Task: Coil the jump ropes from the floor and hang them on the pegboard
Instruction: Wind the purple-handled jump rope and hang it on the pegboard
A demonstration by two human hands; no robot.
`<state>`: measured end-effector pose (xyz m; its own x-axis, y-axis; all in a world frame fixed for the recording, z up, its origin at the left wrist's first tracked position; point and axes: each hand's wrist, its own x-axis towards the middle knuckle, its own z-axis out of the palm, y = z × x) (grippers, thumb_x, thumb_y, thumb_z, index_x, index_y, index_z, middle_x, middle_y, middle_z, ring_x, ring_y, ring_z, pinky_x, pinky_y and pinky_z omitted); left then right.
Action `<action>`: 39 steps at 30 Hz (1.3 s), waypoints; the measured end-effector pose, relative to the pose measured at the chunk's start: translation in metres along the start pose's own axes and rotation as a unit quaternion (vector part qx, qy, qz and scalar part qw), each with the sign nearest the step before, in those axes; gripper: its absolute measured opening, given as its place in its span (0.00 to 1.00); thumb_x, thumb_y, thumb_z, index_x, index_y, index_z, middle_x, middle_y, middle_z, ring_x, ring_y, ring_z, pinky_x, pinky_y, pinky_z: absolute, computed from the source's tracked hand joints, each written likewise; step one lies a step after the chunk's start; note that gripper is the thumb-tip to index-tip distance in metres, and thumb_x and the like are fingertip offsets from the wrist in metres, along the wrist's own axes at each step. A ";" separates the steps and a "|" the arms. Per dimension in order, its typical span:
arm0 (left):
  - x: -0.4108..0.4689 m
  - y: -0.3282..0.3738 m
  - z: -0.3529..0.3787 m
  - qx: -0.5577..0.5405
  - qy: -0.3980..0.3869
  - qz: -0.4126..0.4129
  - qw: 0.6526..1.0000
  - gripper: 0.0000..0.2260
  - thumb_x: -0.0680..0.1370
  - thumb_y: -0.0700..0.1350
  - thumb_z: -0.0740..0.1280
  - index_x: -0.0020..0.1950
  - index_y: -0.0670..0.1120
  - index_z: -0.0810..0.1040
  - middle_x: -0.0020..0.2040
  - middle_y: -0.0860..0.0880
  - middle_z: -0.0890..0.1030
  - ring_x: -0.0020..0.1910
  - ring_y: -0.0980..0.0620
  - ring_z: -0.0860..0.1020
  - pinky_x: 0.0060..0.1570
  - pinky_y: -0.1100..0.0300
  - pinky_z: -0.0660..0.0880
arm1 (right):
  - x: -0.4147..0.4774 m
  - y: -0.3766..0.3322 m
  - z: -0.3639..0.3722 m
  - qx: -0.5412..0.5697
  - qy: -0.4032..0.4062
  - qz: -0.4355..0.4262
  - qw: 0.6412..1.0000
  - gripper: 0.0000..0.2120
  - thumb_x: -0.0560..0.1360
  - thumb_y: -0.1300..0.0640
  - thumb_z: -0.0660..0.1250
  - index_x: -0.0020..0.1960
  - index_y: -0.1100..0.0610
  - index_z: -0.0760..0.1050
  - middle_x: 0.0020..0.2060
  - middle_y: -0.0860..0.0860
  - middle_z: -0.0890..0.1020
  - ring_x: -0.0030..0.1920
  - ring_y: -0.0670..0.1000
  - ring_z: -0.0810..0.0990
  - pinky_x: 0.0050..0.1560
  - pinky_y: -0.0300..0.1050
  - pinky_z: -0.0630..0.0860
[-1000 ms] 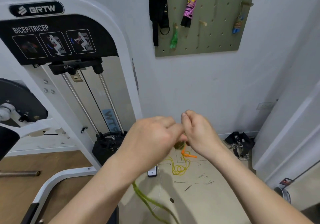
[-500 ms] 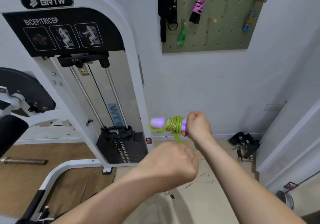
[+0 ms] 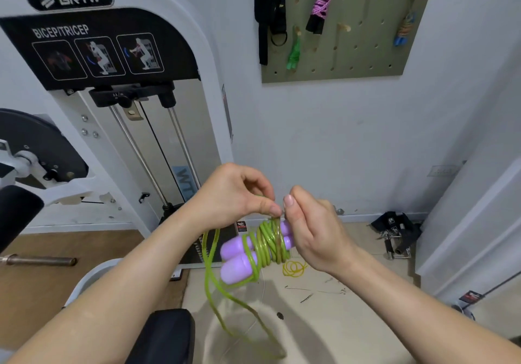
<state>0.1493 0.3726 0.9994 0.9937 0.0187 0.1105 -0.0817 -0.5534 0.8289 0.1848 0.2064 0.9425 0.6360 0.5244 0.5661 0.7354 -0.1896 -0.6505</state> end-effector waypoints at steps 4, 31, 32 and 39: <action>0.004 -0.003 0.006 -0.123 -0.097 -0.011 0.988 0.17 0.58 0.61 0.78 0.31 0.48 0.82 0.24 0.53 0.76 0.24 0.59 0.71 0.28 0.68 0.68 | 0.007 -0.012 -0.016 0.102 0.009 0.011 0.995 0.16 0.80 0.49 0.54 0.35 0.51 0.63 0.23 0.44 0.74 0.24 0.41 0.69 0.29 0.36 0.66; 0.030 0.035 0.125 0.508 -0.040 0.138 0.849 0.10 0.61 0.48 0.75 0.33 0.48 0.75 0.26 0.50 0.76 0.24 0.47 0.76 0.23 0.63 0.59 | 0.016 0.098 -0.058 -0.227 0.184 0.133 0.947 0.16 0.78 0.43 0.43 0.43 0.51 0.62 0.27 0.58 0.79 0.29 0.67 0.76 0.29 0.53 0.72; 0.035 0.036 0.124 0.504 -0.043 0.154 0.849 0.08 0.62 0.49 0.73 0.31 0.48 0.75 0.25 0.51 0.75 0.22 0.47 0.75 0.22 0.64 0.59 | 0.014 0.100 -0.064 -0.236 0.153 0.115 0.953 0.14 0.78 0.42 0.42 0.43 0.50 0.59 0.26 0.56 0.80 0.29 0.66 0.77 0.29 0.54 0.74; 0.052 0.072 0.137 0.489 -0.037 0.191 0.851 0.13 0.76 0.55 0.57 0.41 0.49 0.75 0.39 0.49 0.81 0.39 0.42 0.78 0.34 0.57 0.60 | 0.019 0.090 -0.127 -0.351 0.060 -0.043 0.934 0.10 0.78 0.49 0.53 0.41 0.53 0.60 0.18 0.51 0.71 0.17 0.61 0.70 0.23 0.38 0.55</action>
<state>0.2054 0.2202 0.9896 0.9143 -0.3497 0.2044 -0.3323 -0.9361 -0.1150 0.2930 0.0941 0.9588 0.5590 0.4737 0.6806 0.7298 -0.6706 -0.1327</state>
